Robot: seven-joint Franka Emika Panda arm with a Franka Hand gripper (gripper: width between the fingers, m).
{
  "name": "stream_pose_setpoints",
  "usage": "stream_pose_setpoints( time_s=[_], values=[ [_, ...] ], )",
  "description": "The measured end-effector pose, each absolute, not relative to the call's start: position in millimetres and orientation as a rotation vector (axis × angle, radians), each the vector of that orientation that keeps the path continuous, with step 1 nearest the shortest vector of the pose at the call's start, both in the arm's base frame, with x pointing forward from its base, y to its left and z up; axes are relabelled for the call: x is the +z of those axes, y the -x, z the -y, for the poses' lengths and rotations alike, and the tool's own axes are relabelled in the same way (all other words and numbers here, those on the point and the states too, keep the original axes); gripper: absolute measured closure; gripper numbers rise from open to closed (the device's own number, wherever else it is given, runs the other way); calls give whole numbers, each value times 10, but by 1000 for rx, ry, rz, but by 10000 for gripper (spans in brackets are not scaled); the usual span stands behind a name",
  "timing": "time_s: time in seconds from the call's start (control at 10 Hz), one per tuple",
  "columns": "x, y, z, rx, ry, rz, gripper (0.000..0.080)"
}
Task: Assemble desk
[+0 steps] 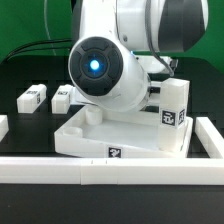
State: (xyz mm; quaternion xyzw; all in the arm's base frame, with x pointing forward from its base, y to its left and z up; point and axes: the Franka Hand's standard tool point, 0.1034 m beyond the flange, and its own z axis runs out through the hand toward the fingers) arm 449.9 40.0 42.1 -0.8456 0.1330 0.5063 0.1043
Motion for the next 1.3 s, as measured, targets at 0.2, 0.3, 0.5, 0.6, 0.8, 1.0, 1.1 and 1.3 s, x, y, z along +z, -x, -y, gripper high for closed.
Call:
stream_pose_setpoints(
  time_s=[0.2,0.3,0.5,0.6,0.8,1.0,1.1,1.3],
  values=[
    [506,-4637,-424,1462,2530,-398,512],
    [426,-4633,-454,1411,2572,-397,512],
    [406,-4747,-443,1289,2636,-413,512],
    [433,-4793,-438,1203,2688,-410,512],
    [649,-4891,-438,1074,2754,-392,512],
    [963,-5003,-433,952,2784,-399,511],
    [1066,-5078,-422,854,2810,-405,511],
    [1026,-5132,-437,638,2875,-418,511]
  ],
)
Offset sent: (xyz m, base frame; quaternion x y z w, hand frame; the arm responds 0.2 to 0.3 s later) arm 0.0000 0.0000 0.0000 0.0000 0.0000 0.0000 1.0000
